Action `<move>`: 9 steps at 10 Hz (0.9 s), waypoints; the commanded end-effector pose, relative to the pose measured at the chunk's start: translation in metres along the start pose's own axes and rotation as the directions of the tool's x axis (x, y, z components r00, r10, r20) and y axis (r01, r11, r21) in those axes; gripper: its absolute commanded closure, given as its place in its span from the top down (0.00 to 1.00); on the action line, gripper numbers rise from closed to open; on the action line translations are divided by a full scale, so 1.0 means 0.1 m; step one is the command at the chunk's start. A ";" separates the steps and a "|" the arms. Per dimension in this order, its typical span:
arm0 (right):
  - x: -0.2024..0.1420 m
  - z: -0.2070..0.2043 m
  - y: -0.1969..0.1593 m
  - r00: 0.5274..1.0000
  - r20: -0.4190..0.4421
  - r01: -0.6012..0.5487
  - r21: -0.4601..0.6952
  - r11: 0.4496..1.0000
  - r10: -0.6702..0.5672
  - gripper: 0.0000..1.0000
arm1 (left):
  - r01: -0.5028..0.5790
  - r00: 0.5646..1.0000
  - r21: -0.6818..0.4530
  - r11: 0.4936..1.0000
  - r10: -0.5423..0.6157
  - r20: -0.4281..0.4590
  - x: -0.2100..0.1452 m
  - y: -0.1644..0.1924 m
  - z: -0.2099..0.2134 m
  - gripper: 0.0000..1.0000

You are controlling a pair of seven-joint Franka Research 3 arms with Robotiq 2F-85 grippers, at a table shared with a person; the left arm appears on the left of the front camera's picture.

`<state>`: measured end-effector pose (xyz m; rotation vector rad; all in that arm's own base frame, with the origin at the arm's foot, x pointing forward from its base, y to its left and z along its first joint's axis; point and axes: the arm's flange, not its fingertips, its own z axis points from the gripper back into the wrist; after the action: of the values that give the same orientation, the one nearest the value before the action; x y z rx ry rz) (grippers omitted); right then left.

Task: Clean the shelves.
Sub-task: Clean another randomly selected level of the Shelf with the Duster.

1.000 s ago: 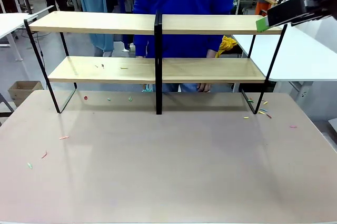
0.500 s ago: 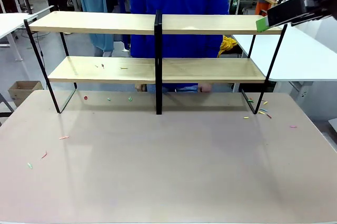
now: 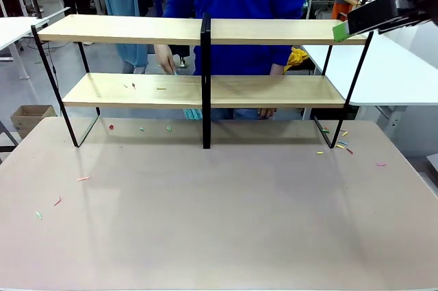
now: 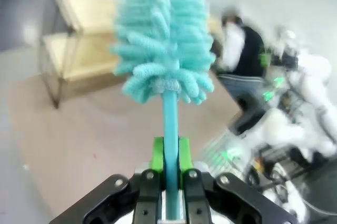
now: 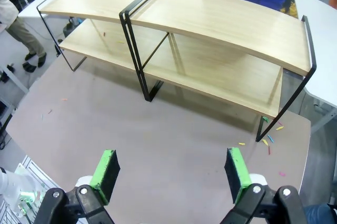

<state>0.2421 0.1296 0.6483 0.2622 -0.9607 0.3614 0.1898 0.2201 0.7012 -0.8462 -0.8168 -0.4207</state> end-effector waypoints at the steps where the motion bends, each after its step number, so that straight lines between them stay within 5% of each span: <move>1: 0.00 0.00 0.01 1.000 0.004 0.011 -0.007 1.000 -0.011 1.00 | 0.097 0.972 -0.202 0.975 -0.136 -0.191 -0.23 -0.36 -0.32 0.13; 4: 0.00 0.00 0.01 1.000 0.004 0.011 -0.007 1.000 -0.011 1.00 | 0.144 0.873 -0.274 0.951 -0.252 -0.417 -0.74 -0.73 -0.95 0.13; 5: 0.00 0.00 0.01 1.000 0.004 0.011 -0.007 1.000 -0.011 1.00 | 0.252 0.808 -0.177 0.951 -0.308 -0.502 -0.82 -0.76 -1.02 0.13; 6: 0.00 0.00 0.01 1.000 0.004 0.011 -0.007 1.000 -0.011 1.00 | 0.070 0.912 -0.266 0.961 -0.170 -0.374 -0.58 -0.69 -0.84 0.13; 8: 0.00 0.00 0.01 1.000 0.004 0.011 -0.007 1.000 -0.011 1.00 | 0.070 0.912 -0.266 0.961 -0.170 -0.374 -0.58 -0.69 -0.84 0.13; 9: 0.00 0.00 0.01 1.000 0.004 0.011 -0.007 1.000 -0.011 1.00 | 0.103 0.872 -0.241 0.965 -0.204 -0.445 -0.72 -0.73 -0.98 0.13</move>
<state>0.2420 0.1296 0.6483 0.2622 -0.9609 0.3616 0.1504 0.1086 0.6464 -0.8560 -0.4100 -0.8085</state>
